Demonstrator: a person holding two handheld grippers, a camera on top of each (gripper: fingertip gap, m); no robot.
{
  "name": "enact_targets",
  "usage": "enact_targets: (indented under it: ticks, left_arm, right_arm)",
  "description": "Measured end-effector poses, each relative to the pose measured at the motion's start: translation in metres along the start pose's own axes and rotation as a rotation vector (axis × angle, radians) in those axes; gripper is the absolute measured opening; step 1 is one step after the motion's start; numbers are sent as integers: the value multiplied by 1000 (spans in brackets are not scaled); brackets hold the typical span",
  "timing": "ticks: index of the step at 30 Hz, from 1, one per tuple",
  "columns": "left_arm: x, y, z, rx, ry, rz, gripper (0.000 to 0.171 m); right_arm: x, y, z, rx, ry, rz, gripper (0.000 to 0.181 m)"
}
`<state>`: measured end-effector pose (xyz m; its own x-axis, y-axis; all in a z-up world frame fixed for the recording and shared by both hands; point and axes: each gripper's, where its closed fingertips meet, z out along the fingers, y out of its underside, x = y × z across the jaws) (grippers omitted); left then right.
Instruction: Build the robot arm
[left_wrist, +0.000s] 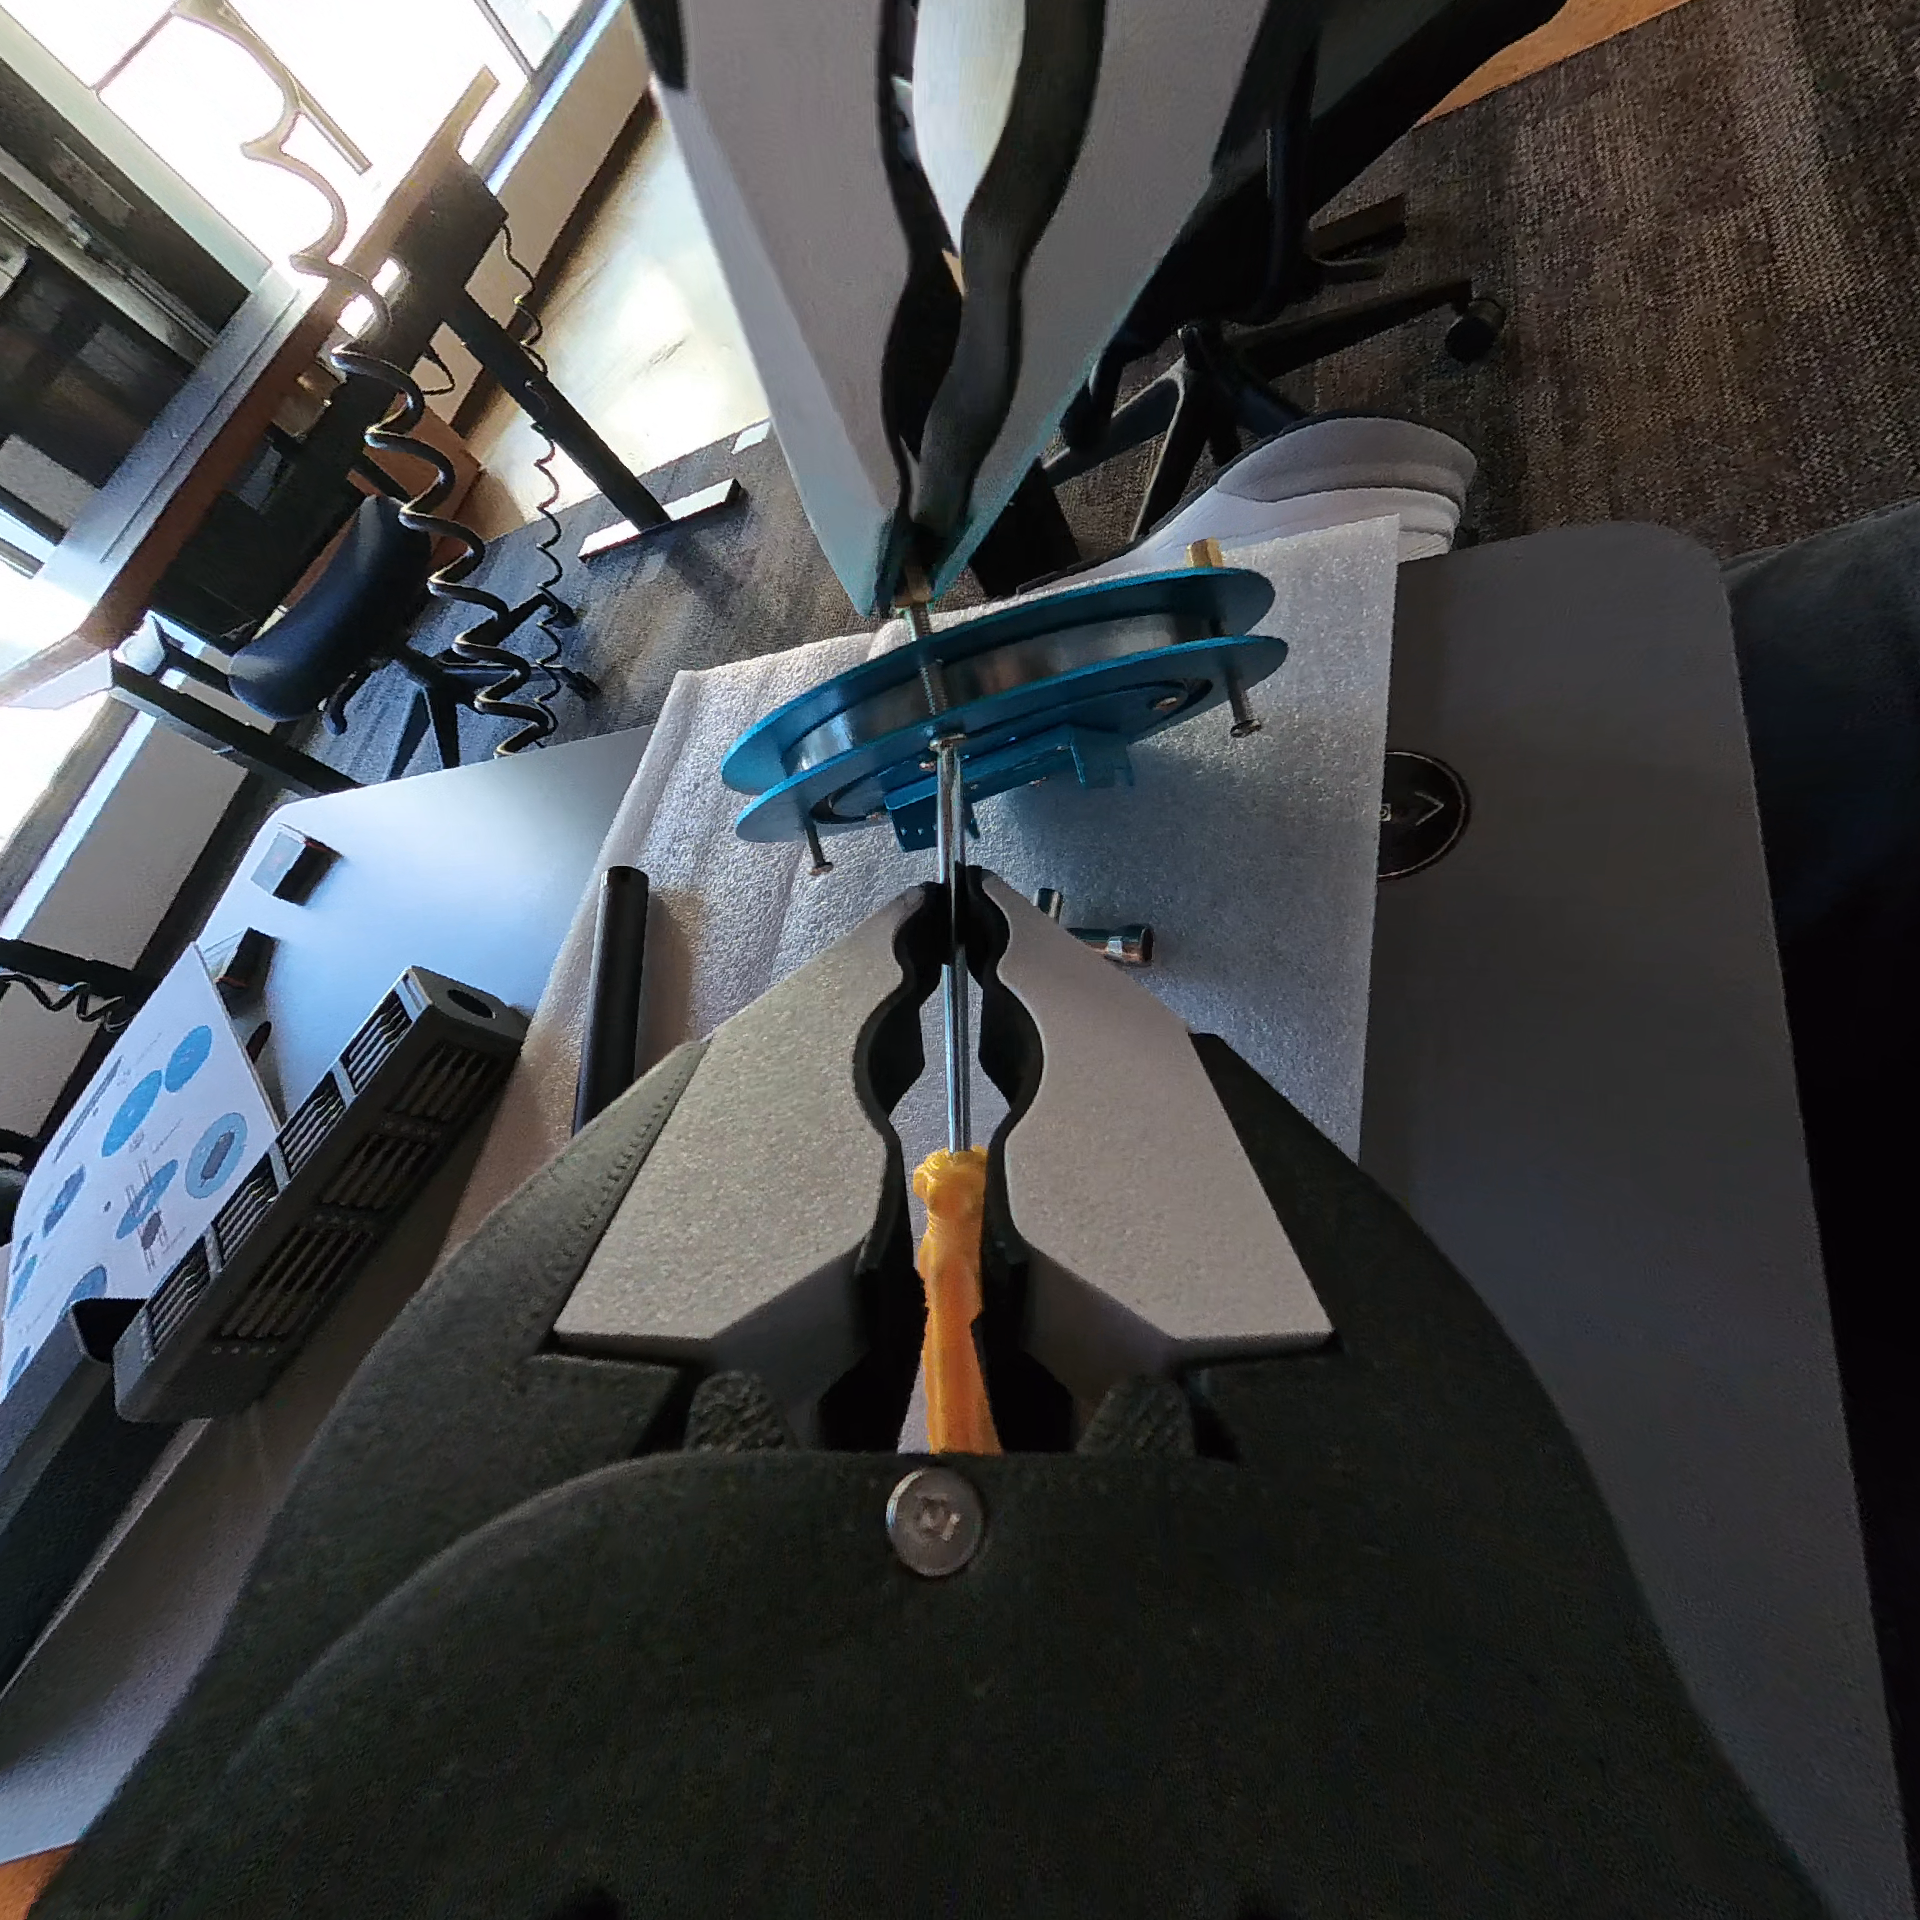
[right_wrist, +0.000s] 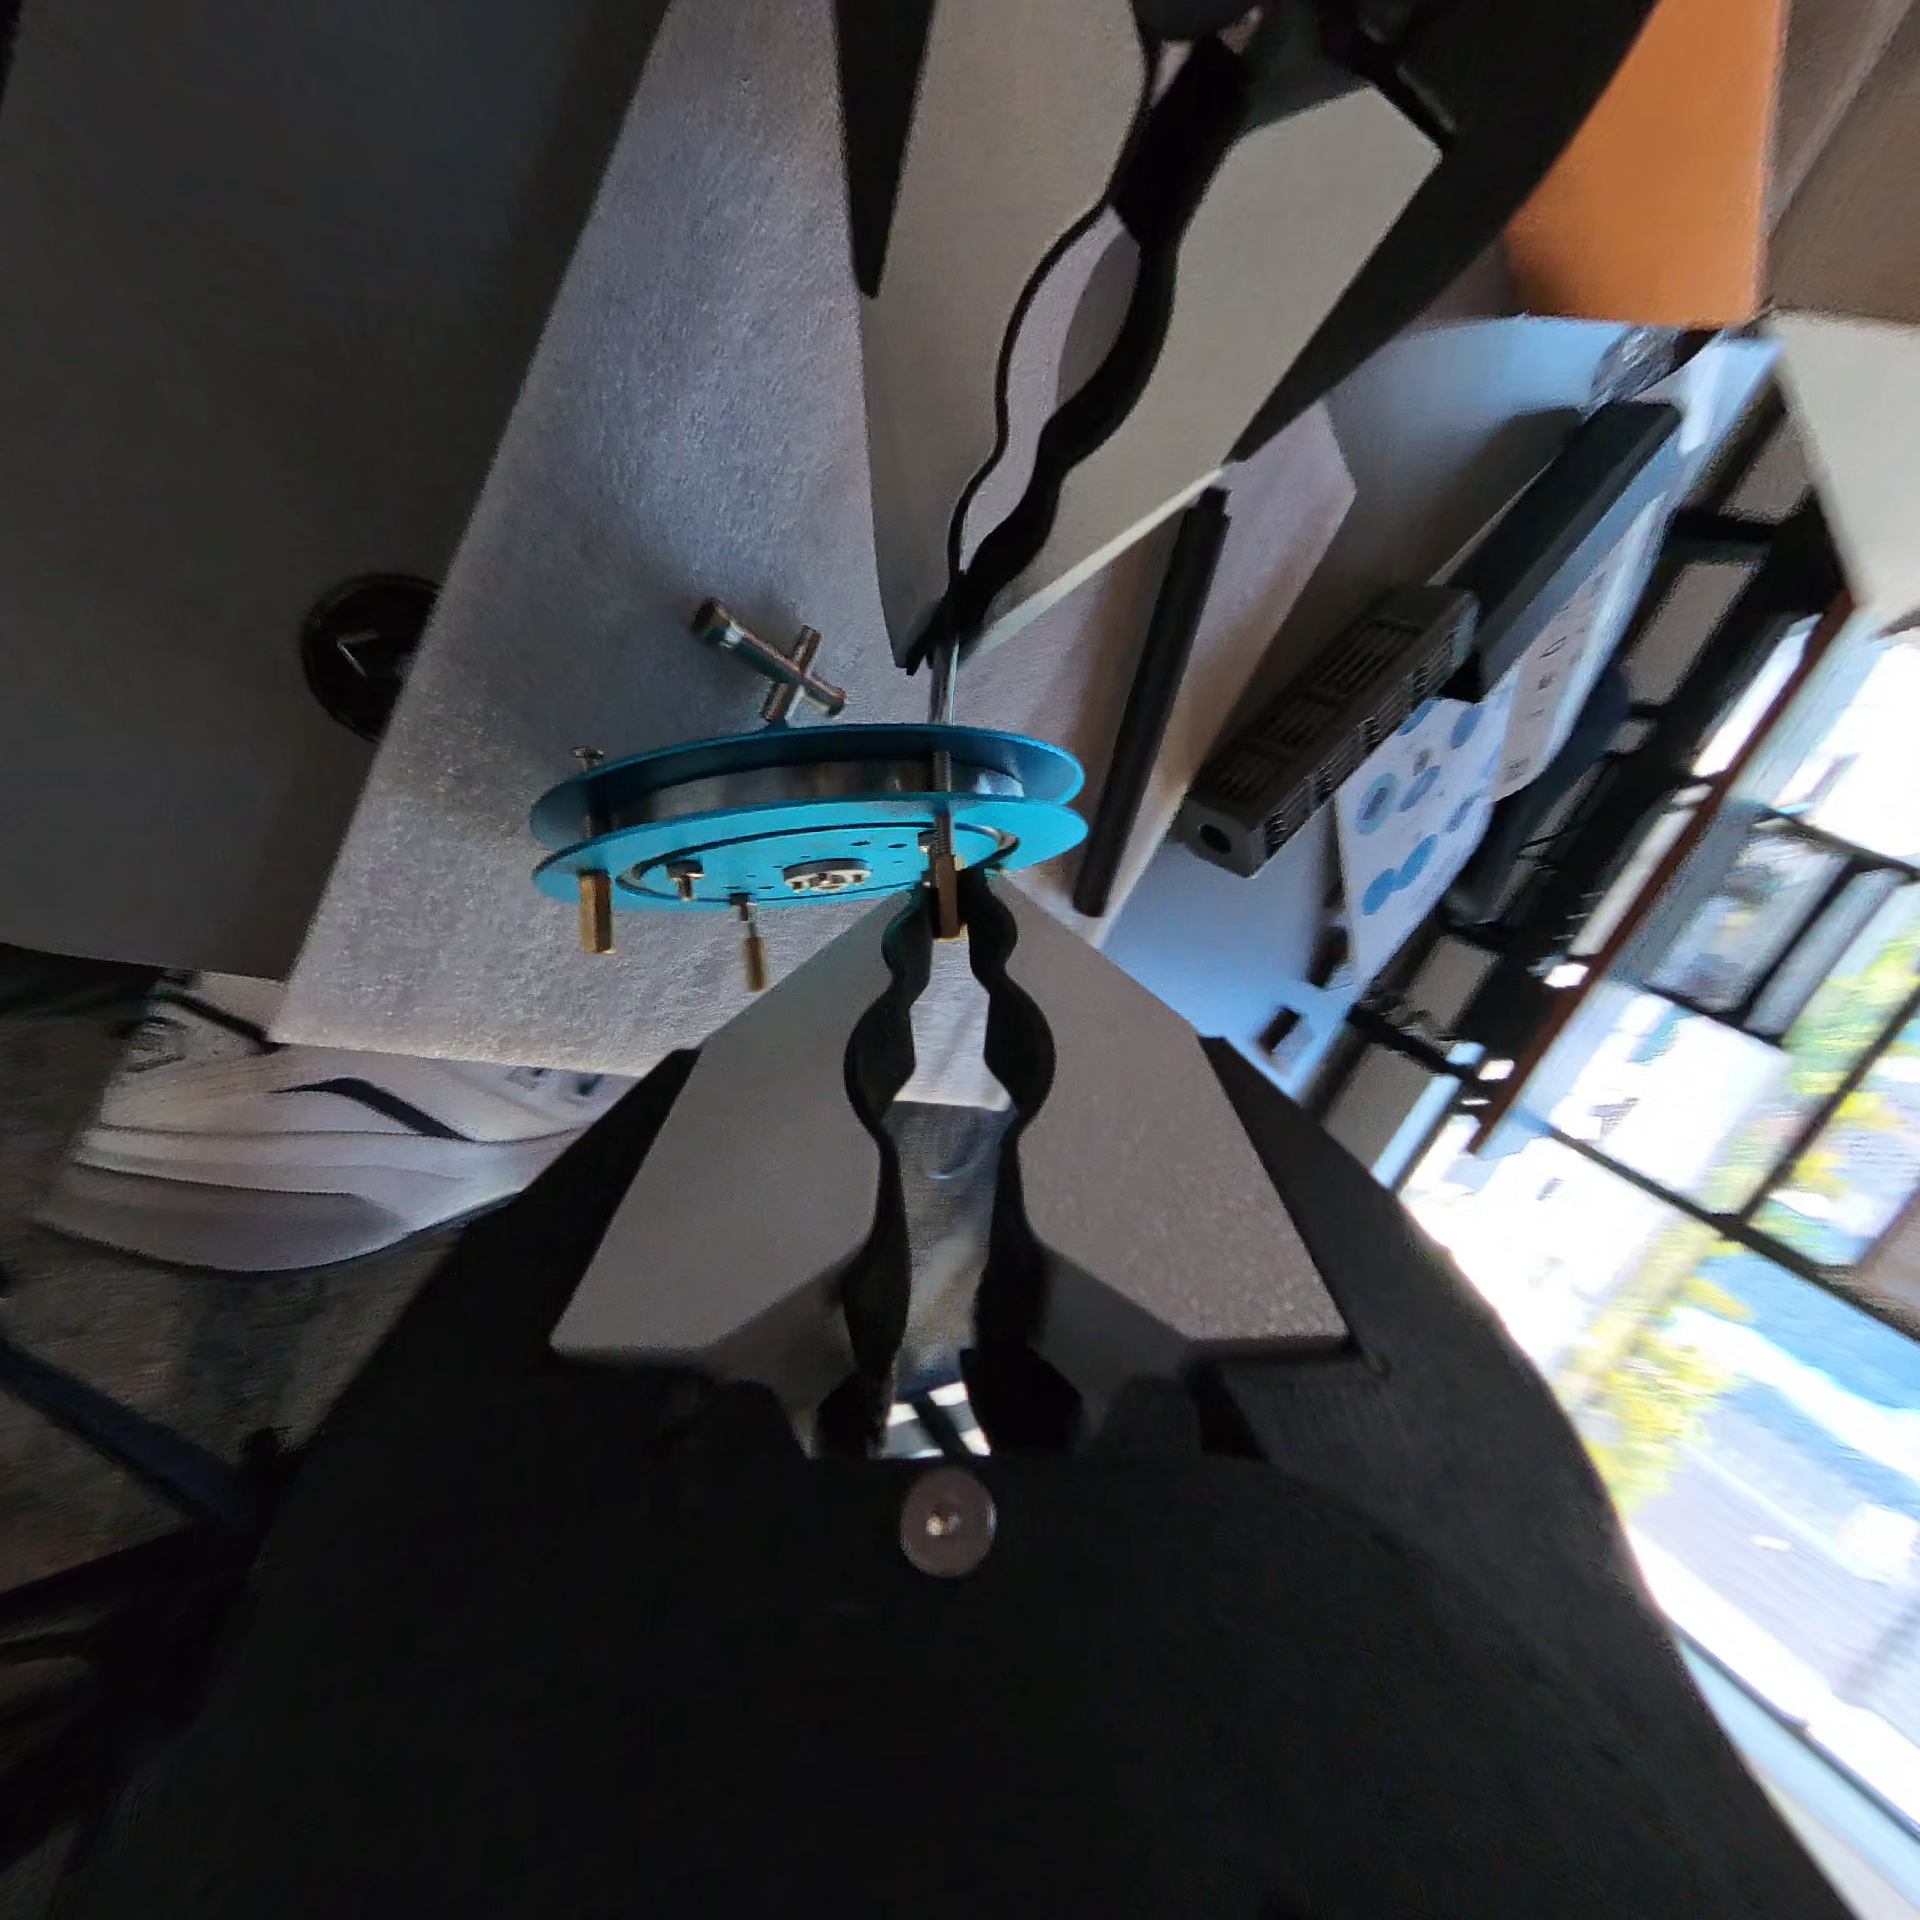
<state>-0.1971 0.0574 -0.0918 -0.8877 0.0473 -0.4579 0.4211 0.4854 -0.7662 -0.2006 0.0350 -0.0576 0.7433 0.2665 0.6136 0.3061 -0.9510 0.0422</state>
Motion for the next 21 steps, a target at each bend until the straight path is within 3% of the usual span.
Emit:
enact_targets:
  ticks: [2, 11, 15, 18, 21]
  left_arm:
    - [1, 0, 0, -1, 1, 4, 2]
    - [-1, 0, 0, -7, -13, 4, 2]
    - [0, 0, 0, -7, -8, 3, 2]
    - [0, 0, 1, -4, -9, -1, 2]
    - [0, 0, 1, -1, -6, -3, 2]
  right_arm:
    - [-4, -1, -1, 27, -141, 162, 5]
    - [-12, -8, -5, 145, -1035, 1123, 5]
    - [-10, -13, -8, 206, -1387, 1443, 5]
    - [-7, -12, -8, 314, -1357, 1373, 6]
    - [-9, -5, -2, 322, -977, 1016, 22]
